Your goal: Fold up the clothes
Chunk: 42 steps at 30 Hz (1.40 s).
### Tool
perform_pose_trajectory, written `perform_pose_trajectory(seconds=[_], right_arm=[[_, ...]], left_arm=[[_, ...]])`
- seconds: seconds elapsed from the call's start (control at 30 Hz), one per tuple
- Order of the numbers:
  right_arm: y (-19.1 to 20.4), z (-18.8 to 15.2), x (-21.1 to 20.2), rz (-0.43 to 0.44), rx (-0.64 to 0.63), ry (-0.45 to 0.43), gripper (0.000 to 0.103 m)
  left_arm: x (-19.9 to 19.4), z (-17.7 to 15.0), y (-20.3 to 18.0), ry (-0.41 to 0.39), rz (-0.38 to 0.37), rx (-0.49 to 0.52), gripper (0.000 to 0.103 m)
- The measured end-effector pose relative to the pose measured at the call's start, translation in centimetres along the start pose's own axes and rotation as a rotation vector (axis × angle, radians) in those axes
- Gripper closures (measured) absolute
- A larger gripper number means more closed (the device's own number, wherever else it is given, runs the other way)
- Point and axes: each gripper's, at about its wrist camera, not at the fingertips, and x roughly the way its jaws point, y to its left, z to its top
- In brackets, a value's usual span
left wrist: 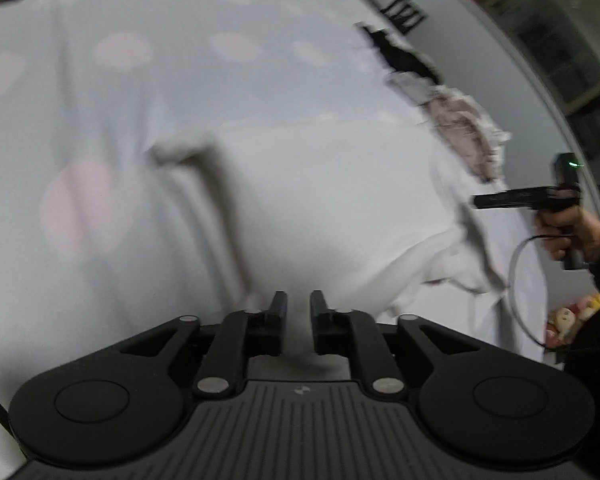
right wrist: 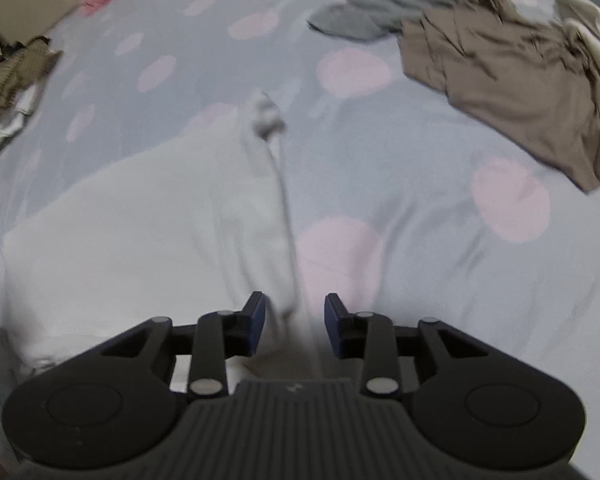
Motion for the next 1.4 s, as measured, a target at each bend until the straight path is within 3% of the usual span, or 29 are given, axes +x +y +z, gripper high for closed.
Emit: perform_pose_trajectory(seconds=[0.1,0.2,0.33,0.4,0.53,0.6,0.73,0.9,1.17,1.3,1.33,1.37,1.4], right_arm=[[1.8,0.0,-0.7,0.059,-0.054,-0.036,0.067],[6.3,-1.2,-1.3,0.124,-0.320,-0.104,0.064],[12.4,-5.2,-0.6,0.145,-0.732,-0.087,0.061],[14.5,-7.4,0.1,0.161,-0.888,-0.060,0.060],[16.6,-11.2,0.8,0.170,-1.136,-0.028,0.049],[17.2,-12.8,1.4,0.123,-1.245,-0.036,0.049],[17.8,-14.2,2.6,0.062,-1.368,-0.057,0.052],[18.6,-13.9,3.3,-0.001,-1.397,-0.061,0.057],[18.7,-13.6,4.1,-0.041,-1.390,-0.037,0.063],[18.7,-13.0,4.3,-0.053,-1.371,-0.026,0.080],[18.7,-12.7,4.2,-0.048,-1.359,-0.024,0.084],[18.7,-12.5,4.1,-0.044,-1.347,-0.022,0.085],[18.7,-12.2,4.1,-0.039,-1.334,-0.019,0.086]], left_arm=[[1.4,-0.3,-2.9,0.000,-0.020,0.111,0.085],[3.0,-1.1,-5.2,0.023,0.008,0.263,0.084],[4.6,-2.4,-7.3,0.053,0.000,0.418,0.084],[5.5,-3.0,-8.3,0.068,-0.004,0.496,0.084],[7.1,-4.3,-10.3,0.099,-0.012,0.650,0.084],[7.9,-4.9,-11.3,0.114,-0.016,0.728,0.084],[9.9,-5.9,-13.3,0.122,-0.024,0.870,0.084],[12.6,-6.4,-14.9,0.109,0.021,0.996,0.082],[13.7,-6.9,-15.1,0.104,0.090,1.045,0.079],[13.3,-6.4,-14.8,0.102,0.113,1.019,0.079],[13.2,-6.2,-14.7,0.107,0.112,1.005,0.083],[13.1,-5.9,-14.5,0.111,0.112,0.990,0.095],[13.1,-5.7,-14.3,0.116,0.112,0.975,0.097]])
